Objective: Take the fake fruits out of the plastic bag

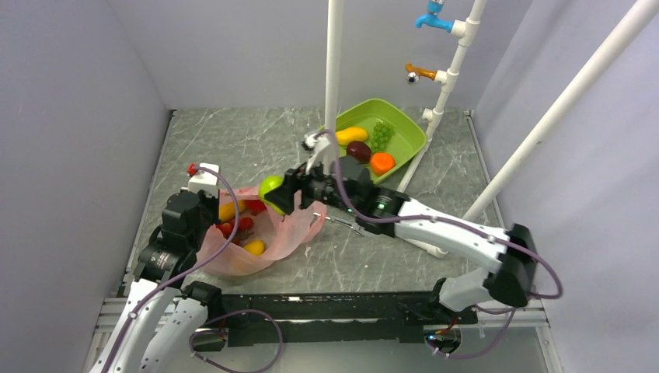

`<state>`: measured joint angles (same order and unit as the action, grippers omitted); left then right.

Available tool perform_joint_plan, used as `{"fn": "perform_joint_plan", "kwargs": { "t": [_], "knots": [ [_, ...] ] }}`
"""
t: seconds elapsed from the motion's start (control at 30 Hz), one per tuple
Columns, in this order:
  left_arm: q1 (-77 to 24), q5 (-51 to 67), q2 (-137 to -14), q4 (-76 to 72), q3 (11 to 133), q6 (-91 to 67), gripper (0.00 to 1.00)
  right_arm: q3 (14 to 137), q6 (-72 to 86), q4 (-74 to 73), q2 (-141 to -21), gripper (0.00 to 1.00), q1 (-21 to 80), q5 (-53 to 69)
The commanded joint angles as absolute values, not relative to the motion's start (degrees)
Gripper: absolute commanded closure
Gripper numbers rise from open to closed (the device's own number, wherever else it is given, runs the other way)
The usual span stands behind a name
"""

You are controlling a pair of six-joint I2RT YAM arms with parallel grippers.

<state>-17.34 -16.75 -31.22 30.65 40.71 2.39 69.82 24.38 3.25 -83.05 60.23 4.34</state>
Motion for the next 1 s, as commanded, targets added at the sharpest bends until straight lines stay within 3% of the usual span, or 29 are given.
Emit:
{"fn": "perform_joint_plan", "kwargs": {
  "t": [0.0, 0.2, 0.4, 0.57, 0.77, 0.97],
  "knots": [
    [-17.49, -16.35, -30.09, 28.6, 40.78, 2.82, 1.0, 65.59, 19.72, 2.55, -71.09, 0.8, 59.94, -10.14],
    [-17.45, -16.26, -29.72, 28.56, 40.95, 2.81, 1.0, 51.88, 12.7, -0.84, -57.36, 0.77, 57.54, -34.82],
    [-17.47, -15.58, -29.69, 28.22, 41.03, 2.93, 1.0, 44.58, 13.04, -2.09, -52.1, 0.77, 47.46, -34.32],
    [-17.49, -15.47, -29.65, 28.34, 40.94, 2.82, 1.0, 46.73, 18.41, -3.1, -61.33, 0.8, 34.98, -20.69],
    [-17.48, -15.65, -29.62, 28.37, 40.74, 2.77, 1.0, 61.32, 21.43, -10.08, -78.37, 0.92, 27.7, -9.1],
    [-17.49, -15.66, -29.94, 28.29, 40.8, 2.83, 1.0, 68.56, 19.22, -10.64, -87.94, 0.84, 27.09, -12.06]
  ]
}}
